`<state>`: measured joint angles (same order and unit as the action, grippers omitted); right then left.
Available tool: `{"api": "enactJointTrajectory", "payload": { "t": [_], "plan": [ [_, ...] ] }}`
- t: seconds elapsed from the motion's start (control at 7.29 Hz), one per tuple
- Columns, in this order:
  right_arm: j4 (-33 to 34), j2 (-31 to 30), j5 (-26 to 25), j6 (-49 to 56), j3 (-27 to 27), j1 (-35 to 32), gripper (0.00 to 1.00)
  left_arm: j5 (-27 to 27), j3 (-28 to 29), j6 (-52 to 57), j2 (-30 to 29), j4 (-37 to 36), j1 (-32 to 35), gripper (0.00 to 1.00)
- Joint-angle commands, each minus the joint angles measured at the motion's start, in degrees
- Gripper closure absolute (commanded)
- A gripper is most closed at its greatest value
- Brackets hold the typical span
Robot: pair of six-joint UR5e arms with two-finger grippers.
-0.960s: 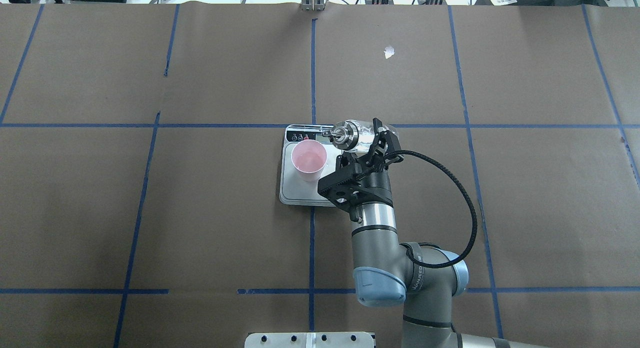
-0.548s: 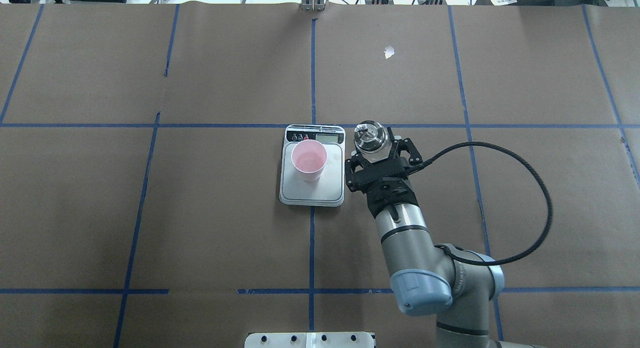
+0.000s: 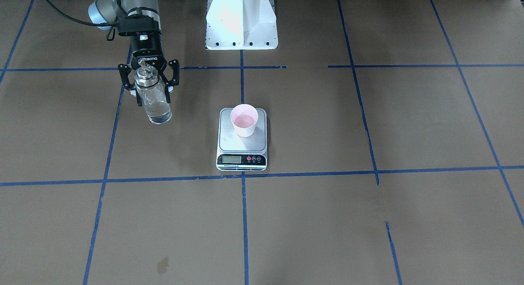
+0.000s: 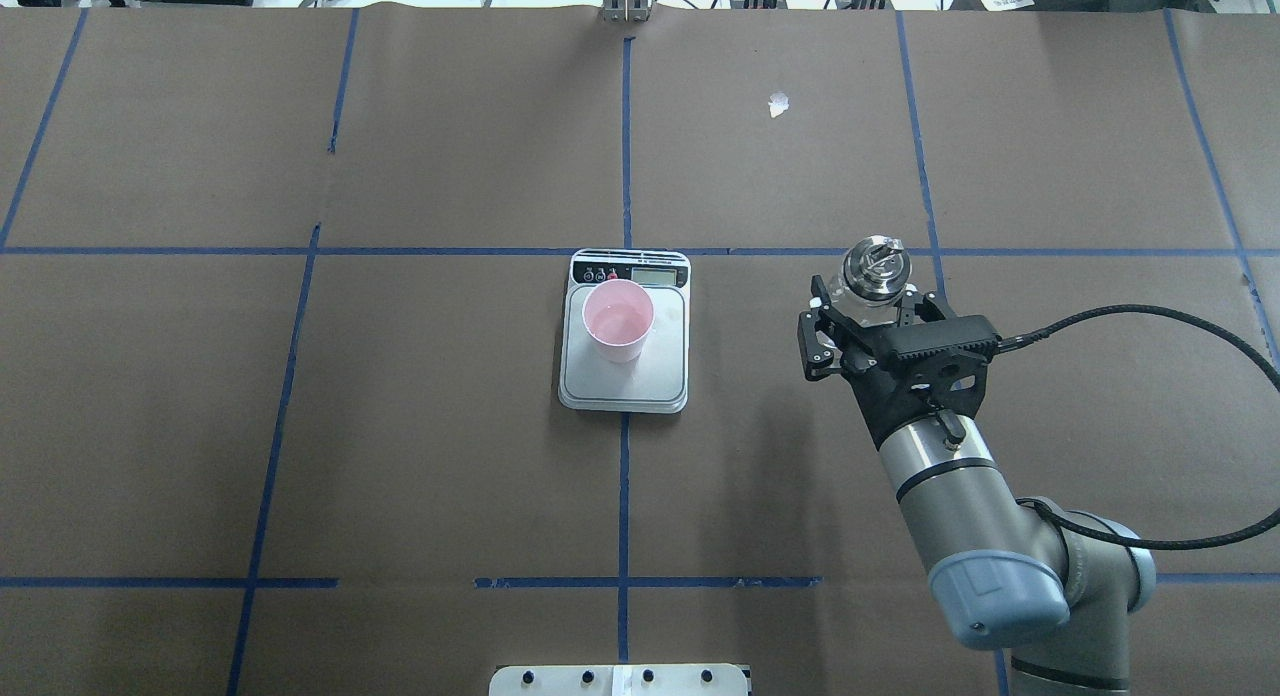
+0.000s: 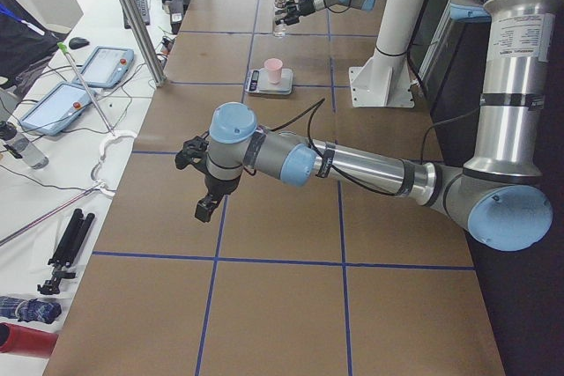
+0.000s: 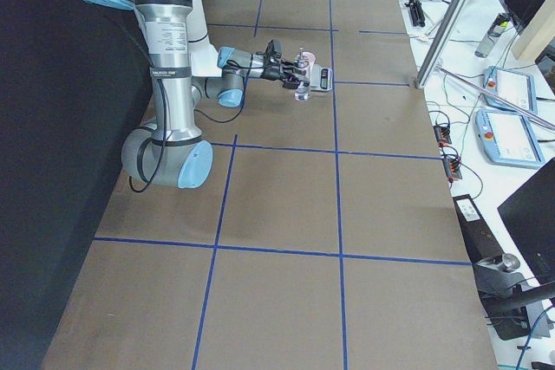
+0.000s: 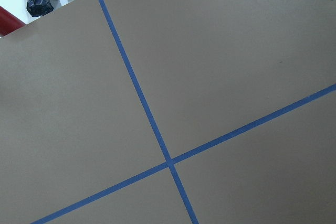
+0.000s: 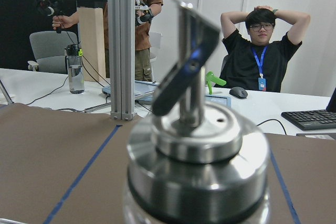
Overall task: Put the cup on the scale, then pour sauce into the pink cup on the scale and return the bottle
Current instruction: 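Turn the bottle upright and move it back with the right gripper, then lower the glass sauce bottle onto its spot with the right gripper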
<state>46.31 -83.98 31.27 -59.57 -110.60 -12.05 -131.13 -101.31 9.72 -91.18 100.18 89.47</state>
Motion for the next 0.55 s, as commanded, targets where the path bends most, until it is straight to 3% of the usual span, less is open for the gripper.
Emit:
{"api": "enactJointTrajectory", "payload": {
  "t": [0.0,0.41],
  "plan": [
    [-5.5,-8.5,0.0,-4.8,-0.1,-1.0,1.00,0.1,-0.5,0.0,0.0,0.0,0.0,0.00],
    [-8.3,-11.2,0.0,-8.2,3.5,-0.7,1.00,0.1,-0.5,-0.1,-0.4,0.0,0.0,0.00]
  ]
}}
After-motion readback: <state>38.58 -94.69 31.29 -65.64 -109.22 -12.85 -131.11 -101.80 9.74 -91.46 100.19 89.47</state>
